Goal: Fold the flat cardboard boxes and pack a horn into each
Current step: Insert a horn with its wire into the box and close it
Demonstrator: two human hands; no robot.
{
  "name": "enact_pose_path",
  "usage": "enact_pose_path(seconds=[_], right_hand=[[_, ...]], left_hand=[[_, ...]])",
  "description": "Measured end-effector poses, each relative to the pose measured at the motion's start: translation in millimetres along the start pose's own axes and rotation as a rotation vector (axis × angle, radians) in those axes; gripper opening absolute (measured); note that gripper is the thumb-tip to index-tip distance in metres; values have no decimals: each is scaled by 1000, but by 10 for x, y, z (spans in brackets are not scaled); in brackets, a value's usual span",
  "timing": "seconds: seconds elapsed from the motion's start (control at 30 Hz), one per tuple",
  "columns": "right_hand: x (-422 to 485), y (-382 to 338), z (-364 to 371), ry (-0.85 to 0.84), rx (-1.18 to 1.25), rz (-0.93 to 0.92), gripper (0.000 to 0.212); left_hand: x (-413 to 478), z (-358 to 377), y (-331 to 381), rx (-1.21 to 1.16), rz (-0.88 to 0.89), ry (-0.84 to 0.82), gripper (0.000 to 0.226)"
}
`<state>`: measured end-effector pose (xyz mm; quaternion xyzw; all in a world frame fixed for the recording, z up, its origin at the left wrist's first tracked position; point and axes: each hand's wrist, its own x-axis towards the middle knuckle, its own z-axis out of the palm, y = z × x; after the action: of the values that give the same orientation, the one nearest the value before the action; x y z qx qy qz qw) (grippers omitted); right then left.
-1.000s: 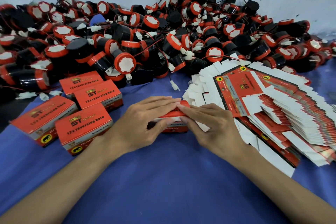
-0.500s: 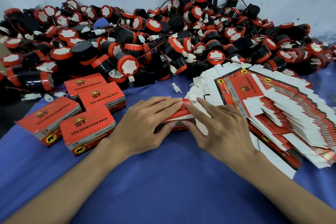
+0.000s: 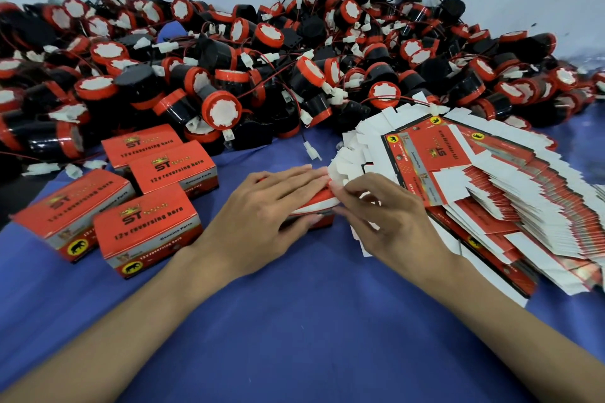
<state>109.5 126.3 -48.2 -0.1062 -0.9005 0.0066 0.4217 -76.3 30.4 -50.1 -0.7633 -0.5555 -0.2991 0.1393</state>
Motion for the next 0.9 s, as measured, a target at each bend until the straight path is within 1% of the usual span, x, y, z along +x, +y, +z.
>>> enact_pose_path(seconds=[0.13,0.2,0.23,0.3,0.4,0.47,0.6,0.67,0.83,0.9], right_hand=[[25,-44,22,89,308,260,17],[30,-64,25,102,394,363,15],[33,-70,21,104,412,385,15],[46,-75,19,101,410,368,18],[66,-98,25,83,400,331,18],[73,-116,30,71,419,360,21],[86,-176,42,45,513,477,26],[88,-201,43,38,508,487,26],[96,-217,24,9,531,464,20],[78,-209,6,-13,544,449,14]], left_hand=[[-17,26,-5,-49,-17,6,47],[-24,41,-21,-93,-36,-2,48],[-28,47,-25,-122,-53,-11,48],[-35,52,-31,-172,-78,-25,48],[-31,50,-50,-187,-70,-25,48],[-31,49,-59,-187,-60,-24,47],[-16,40,-72,-190,-41,-2,45],[-7,36,-80,-187,-18,20,42],[5,18,-87,-178,5,33,37],[9,6,-81,-166,6,36,35]])
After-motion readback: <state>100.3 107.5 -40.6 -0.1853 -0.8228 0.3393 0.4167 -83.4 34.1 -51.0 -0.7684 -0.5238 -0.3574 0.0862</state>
